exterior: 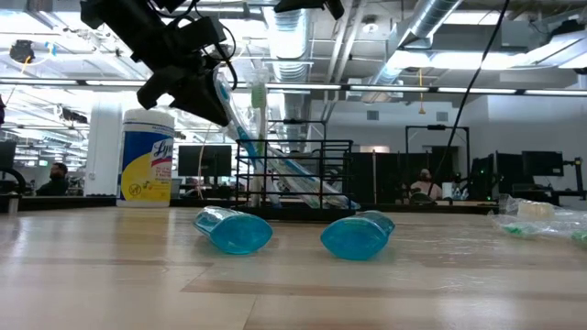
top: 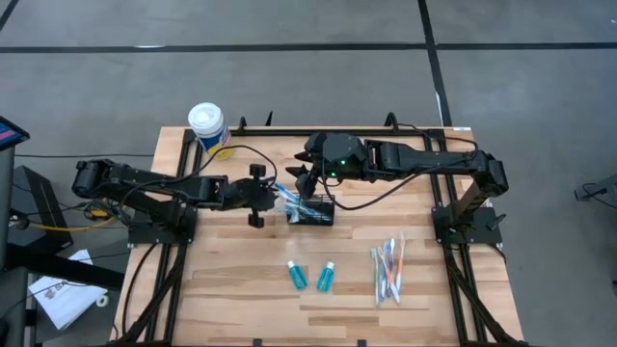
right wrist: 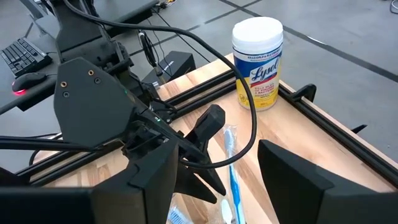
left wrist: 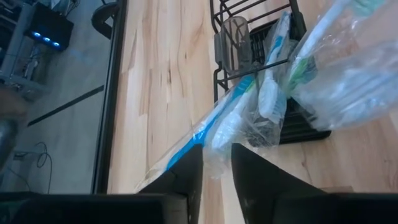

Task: Pick & Place toothbrushing station
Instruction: Adjust toothbrushes inside the mesh, then put the blue toothbrush into the mesh

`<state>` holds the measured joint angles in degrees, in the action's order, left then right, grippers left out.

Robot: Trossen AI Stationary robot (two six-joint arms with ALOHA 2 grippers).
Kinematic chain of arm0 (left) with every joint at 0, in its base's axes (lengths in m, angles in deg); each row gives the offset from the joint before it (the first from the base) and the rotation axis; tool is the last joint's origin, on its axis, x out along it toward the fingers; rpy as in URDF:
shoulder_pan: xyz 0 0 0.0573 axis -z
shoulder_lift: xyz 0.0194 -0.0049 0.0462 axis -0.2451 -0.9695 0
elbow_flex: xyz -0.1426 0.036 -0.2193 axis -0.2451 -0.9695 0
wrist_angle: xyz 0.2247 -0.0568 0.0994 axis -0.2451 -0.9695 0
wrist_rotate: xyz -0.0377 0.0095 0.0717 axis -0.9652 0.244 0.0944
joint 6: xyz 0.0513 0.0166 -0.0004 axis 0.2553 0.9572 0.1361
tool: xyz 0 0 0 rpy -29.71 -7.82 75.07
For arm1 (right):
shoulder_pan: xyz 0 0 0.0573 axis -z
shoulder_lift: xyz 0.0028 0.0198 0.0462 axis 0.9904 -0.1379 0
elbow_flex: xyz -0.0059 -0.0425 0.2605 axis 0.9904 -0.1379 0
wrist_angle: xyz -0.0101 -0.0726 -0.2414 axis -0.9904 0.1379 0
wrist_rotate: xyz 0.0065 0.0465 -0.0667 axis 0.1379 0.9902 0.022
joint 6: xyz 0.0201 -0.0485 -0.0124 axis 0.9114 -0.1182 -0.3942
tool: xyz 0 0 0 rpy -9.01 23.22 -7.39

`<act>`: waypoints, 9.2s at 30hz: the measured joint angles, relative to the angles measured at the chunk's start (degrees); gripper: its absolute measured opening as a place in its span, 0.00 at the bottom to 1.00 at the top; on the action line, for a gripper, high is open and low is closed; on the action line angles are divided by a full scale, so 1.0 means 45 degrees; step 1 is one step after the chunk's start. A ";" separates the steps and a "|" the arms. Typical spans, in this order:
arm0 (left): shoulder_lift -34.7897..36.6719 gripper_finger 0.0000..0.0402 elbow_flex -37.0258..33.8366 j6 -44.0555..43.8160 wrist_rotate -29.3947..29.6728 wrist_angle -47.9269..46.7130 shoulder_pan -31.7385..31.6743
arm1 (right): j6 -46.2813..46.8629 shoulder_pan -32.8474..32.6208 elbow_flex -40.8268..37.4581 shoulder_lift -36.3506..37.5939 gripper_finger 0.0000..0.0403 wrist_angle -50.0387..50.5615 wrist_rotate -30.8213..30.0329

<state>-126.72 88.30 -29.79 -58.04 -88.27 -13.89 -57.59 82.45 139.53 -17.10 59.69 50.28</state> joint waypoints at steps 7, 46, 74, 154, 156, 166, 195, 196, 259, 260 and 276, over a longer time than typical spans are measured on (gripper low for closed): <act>0.0000 0.03 0.0000 -0.0049 0.0019 0.0015 0.0000 | -0.0001 0.0000 0.0000 0.0000 0.53 -0.0019 0.0000; 0.0671 0.00 0.2127 0.0482 0.2436 -0.2600 0.0012 | -0.0894 0.0296 0.0583 -0.0005 0.53 -0.0234 0.0661; 0.1240 0.00 0.3233 0.1973 0.1505 -0.1171 -0.0760 | -0.0894 0.0311 0.0583 -0.0005 0.53 -0.0309 0.1030; 0.0015 0.41 0.2928 -0.4564 -0.0623 -0.0741 -0.1285 | 1.0079 -0.2968 -0.5819 0.2376 0.53 0.7401 0.0019; 0.0019 0.41 0.2909 -0.4585 -0.0229 -0.1095 -0.1873 | 1.0100 -0.2898 -0.5838 0.2675 0.53 0.7415 -0.0231; 0.0024 0.41 0.2871 -0.4162 -0.1680 -0.3245 -0.4732 | 0.9287 -0.2234 -0.5829 0.3235 0.53 0.7705 -0.0724; -0.2248 0.42 0.1205 -0.4925 -0.2887 -0.3932 -0.6767 | 0.8029 -0.2002 -0.5829 0.2900 0.53 0.6220 -0.0384; -0.2314 0.42 0.1200 -0.4168 -0.2668 -0.4028 -0.6675 | 0.7970 -0.1946 -0.5829 0.2900 0.53 0.6150 -0.0277; -0.4469 0.30 -0.0155 0.1345 -0.3131 -0.0415 -0.7316 | 0.5615 -0.0842 -0.5829 0.2900 0.53 0.1985 0.1383; -0.4473 0.28 -0.0151 0.1345 -0.3377 -0.0319 -0.7408 | 0.5640 -0.0850 -0.5829 0.2900 0.53 0.1974 0.1379; -0.4381 0.36 0.0982 0.3056 -0.2895 -0.0452 -0.7188 | 0.5672 -0.0651 -0.5829 0.2900 0.53 0.1598 0.1710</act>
<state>-146.43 92.72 -16.04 -71.07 -90.30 -46.24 -32.07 79.53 113.30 -4.05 66.88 57.98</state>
